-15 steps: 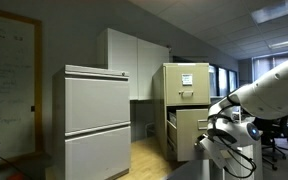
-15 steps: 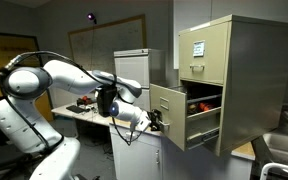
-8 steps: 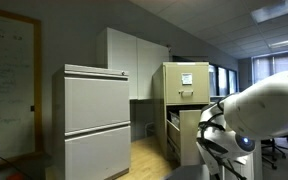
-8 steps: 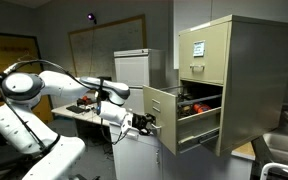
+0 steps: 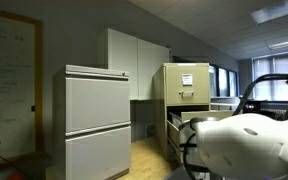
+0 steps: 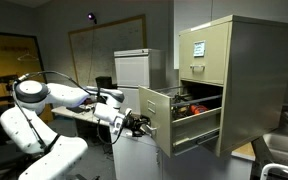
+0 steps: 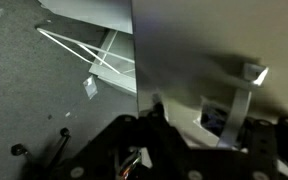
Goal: Open the bottom drawer of the right cabinet
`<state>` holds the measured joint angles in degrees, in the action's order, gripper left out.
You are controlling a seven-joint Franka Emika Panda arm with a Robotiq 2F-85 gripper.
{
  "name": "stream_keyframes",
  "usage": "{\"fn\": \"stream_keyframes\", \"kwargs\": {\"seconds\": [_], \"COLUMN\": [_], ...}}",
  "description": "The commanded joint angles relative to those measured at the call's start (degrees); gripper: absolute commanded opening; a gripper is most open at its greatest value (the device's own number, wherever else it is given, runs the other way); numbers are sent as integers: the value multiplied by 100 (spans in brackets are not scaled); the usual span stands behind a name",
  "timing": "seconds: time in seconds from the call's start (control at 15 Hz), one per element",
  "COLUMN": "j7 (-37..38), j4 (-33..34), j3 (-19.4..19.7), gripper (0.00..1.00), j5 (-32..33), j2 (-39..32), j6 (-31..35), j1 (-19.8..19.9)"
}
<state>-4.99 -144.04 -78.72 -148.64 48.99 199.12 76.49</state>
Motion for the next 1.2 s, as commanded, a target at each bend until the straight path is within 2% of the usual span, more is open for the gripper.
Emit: {"fn": "stream_keyframes", "kwargs": {"seconds": [0.0,0.07,0.13,0.2,0.27,0.4,0.67,0.93,1.13], "j7": [1493,1650,2059,1955,2110,2114,1827,1586,1501], "j4": [41,230,397,429,568,550,467,284,144], "j3": [-1443,-1735,-2000,-1735,-1786,-1566,-1012,-408,89], "gripper": [72,79,88,95,99,100,100,100,100], "j5": [-251,-440,-286,15,85,247,694,1389,2199], "j2": [406,667,831,1033,1256,1437,1256,747,212], "j6": [53,43,36,-744,-875,-1409,-2379,-3381,-3865], "j1": [1106,1473,1826,1230,1449,1610,1809,1751,1551]}}
